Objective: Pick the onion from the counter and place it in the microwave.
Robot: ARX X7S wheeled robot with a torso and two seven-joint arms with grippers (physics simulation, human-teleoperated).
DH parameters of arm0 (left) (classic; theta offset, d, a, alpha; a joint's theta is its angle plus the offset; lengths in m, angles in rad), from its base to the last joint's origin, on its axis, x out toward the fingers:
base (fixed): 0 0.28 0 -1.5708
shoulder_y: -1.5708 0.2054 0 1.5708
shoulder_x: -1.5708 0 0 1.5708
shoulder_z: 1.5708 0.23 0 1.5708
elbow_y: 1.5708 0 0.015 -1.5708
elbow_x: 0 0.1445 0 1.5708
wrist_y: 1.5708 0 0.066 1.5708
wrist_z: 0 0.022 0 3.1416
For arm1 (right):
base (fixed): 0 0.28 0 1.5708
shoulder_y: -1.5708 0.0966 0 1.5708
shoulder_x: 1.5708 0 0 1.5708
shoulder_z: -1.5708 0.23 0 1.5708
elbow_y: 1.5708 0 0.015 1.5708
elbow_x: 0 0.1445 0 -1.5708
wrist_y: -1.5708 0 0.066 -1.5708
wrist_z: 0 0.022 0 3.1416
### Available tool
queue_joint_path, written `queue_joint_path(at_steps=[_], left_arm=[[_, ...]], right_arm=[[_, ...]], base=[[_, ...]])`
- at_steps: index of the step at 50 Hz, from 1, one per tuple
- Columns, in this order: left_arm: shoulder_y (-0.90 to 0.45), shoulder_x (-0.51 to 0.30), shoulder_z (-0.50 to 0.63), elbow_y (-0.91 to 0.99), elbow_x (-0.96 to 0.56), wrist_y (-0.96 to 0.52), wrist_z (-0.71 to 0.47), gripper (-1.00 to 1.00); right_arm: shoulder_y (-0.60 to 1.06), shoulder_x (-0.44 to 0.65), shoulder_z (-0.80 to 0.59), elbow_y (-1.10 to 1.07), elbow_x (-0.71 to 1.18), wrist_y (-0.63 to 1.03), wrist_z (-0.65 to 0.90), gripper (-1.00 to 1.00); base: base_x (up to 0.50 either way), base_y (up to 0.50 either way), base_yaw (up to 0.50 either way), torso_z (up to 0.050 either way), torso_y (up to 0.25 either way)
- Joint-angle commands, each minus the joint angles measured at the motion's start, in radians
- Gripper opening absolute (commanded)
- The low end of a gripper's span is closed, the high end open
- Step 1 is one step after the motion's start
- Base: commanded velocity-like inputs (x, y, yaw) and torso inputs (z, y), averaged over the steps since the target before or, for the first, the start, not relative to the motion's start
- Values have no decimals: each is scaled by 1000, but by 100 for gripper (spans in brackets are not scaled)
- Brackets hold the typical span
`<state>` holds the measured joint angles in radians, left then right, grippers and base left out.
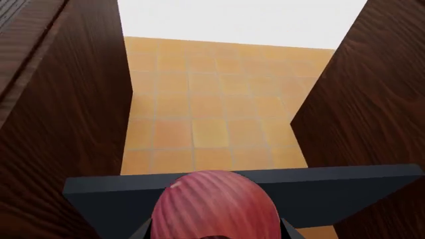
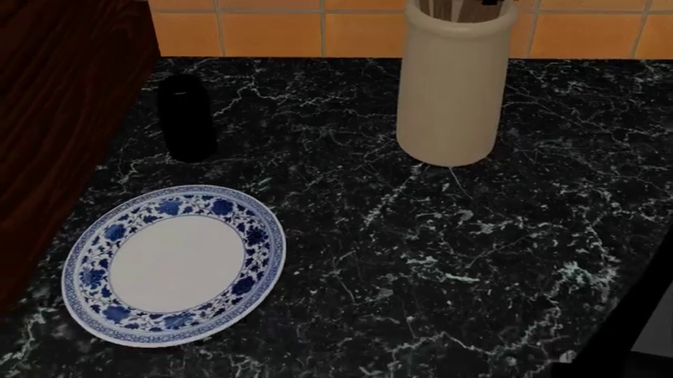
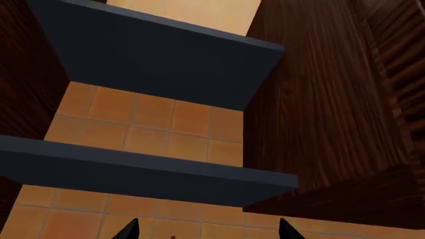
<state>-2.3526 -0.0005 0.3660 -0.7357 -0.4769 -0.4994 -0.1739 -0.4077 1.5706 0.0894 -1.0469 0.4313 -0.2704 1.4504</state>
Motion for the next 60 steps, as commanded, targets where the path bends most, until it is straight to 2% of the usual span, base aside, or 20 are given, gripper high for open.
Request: queue_joint_path(at_steps=[1,16,31,60], left_arm=[[-4,0,-28,-1,-8,2,-10,-100],[-4,0,-15,9,-23,1,-17,-100],[-4,0,-6,3,-30,12,-20,-100],[-4,0,-9,21,-30,2,-21,-100]], right_arm=[[15,0,0,0,14,4,-10,100],[30,0,-3,0,19,3,-14,100],[30,0,-19,0,10,13,-12,100],[47,0,-36,0,21,22,-21,100]], base=[[-453,90,0,0,0],[-452,93,0,0,0],[0,17,0,0,0],[0,500,0,0,0]])
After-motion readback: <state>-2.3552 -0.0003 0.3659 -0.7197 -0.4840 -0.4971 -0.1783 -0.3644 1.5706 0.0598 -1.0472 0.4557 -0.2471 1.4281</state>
